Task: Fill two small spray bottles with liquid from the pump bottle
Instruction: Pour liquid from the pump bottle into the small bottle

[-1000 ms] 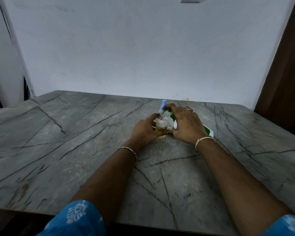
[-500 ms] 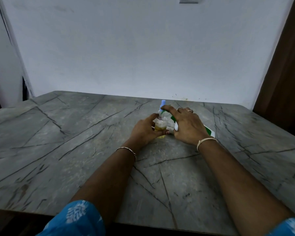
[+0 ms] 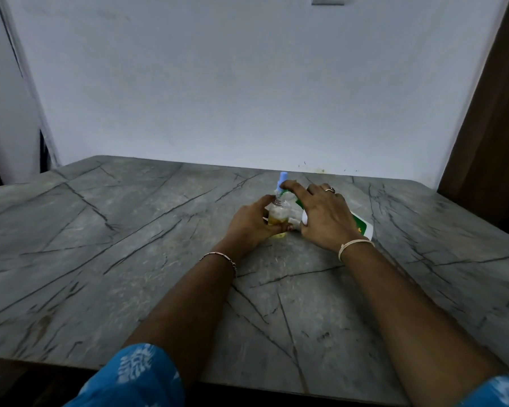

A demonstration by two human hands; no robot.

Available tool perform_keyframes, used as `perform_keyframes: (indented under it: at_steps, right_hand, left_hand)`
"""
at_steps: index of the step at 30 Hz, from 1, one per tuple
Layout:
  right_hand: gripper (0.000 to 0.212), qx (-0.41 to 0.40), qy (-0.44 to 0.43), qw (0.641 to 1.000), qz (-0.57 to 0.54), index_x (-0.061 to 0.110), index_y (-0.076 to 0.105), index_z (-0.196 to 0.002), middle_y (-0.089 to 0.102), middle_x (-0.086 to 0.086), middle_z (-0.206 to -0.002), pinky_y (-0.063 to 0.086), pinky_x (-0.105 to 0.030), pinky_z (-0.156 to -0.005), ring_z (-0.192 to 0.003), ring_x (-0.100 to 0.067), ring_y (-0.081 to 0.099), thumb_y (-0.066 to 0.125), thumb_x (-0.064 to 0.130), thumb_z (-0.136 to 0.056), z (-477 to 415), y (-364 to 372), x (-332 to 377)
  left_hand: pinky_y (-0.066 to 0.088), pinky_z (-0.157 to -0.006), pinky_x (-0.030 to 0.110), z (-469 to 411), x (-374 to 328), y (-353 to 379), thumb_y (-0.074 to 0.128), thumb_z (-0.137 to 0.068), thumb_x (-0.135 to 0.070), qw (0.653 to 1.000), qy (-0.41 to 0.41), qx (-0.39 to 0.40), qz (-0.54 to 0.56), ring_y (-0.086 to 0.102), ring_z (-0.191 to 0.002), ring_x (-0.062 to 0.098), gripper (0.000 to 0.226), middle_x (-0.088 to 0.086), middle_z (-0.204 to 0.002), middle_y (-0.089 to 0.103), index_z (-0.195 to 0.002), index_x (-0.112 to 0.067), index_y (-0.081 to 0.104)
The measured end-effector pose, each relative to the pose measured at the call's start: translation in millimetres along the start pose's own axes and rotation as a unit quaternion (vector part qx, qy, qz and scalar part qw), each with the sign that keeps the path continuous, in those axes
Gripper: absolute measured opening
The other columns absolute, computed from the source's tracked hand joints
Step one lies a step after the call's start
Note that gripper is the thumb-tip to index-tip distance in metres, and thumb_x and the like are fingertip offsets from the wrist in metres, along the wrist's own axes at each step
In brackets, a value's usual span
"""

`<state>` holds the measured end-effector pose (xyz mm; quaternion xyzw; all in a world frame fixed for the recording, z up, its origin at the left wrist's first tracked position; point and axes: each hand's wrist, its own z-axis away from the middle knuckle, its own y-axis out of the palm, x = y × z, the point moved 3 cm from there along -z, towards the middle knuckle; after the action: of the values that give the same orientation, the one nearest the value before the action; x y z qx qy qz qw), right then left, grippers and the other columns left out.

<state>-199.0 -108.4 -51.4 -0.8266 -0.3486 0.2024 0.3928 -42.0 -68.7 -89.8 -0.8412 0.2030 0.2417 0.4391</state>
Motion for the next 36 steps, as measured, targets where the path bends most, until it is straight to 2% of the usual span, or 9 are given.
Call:
perform_keyframes:
  at_steps: [10, 16, 21, 28, 36]
  right_hand:
    - [0.079, -0.002, 0.013, 1.000, 0.005, 0.036, 0.029, -0.138, 0.058, -0.006, -0.112, 0.042, -0.042, -0.091, -0.111, -0.029, 0.050, 0.075, 0.032, -0.073, -1.8, -0.2, 3.2]
    - [0.079, -0.005, 0.009, 1.000, 0.006, 0.036, 0.029, -0.140, 0.058, -0.007, -0.110, 0.042, -0.042, -0.090, -0.110, -0.030, 0.050, 0.074, 0.031, -0.074, -1.4, -0.8, 4.1]
    - [0.084, -0.001, 0.001, 1.000, 0.013, 0.040, 0.024, -0.144, 0.058, -0.007, -0.106, 0.044, -0.042, -0.089, -0.109, -0.029, 0.050, 0.072, 0.032, -0.076, 3.1, -1.4, 0.5]
    - [0.078, 0.002, 0.012, 1.000, 0.000, 0.036, 0.029, -0.140, 0.058, -0.007, -0.110, 0.043, -0.043, -0.091, -0.110, -0.030, 0.050, 0.071, 0.029, -0.075, -0.1, -1.1, 1.5]
    - [0.080, -0.001, 0.004, 1.000, 0.016, 0.037, 0.026, -0.143, 0.058, -0.007, -0.112, 0.042, -0.042, -0.092, -0.111, -0.030, 0.049, 0.070, 0.031, -0.077, -0.4, 0.5, 1.1]
  left_hand:
    - [0.037, -0.062, 0.006, -0.2, -1.1, -0.3, 0.077, -0.066, -0.056, 1.000, 0.000, 0.002, 0.001, 0.064, -0.083, 0.003, 0.072, -0.007, -0.105, 0.071, -0.128, -0.031, 0.050]
    - [0.035, -0.058, 0.002, 1.1, -2.5, -2.1, 0.078, -0.066, -0.054, 1.000, 0.001, 0.003, 0.006, 0.057, -0.072, -0.003, 0.070, -0.007, -0.103, 0.071, -0.127, -0.032, 0.050]
    - [0.045, -0.070, 0.018, 1.1, -2.0, -1.4, 0.077, -0.067, -0.054, 1.000, 0.000, 0.001, 0.000, 0.064, -0.082, 0.007, 0.072, -0.004, -0.106, 0.070, -0.129, -0.030, 0.050]
    - [0.052, -0.076, 0.025, 0.7, -2.4, -0.8, 0.077, -0.067, -0.055, 1.000, 0.002, 0.000, -0.009, 0.067, -0.085, 0.011, 0.072, -0.002, -0.104, 0.071, -0.128, -0.030, 0.049]
    - [0.048, -0.073, 0.022, 0.4, -2.1, -0.8, 0.076, -0.067, -0.055, 1.000, -0.001, 0.000, -0.007, 0.067, -0.085, 0.013, 0.073, 0.000, -0.105, 0.071, -0.130, -0.030, 0.049]
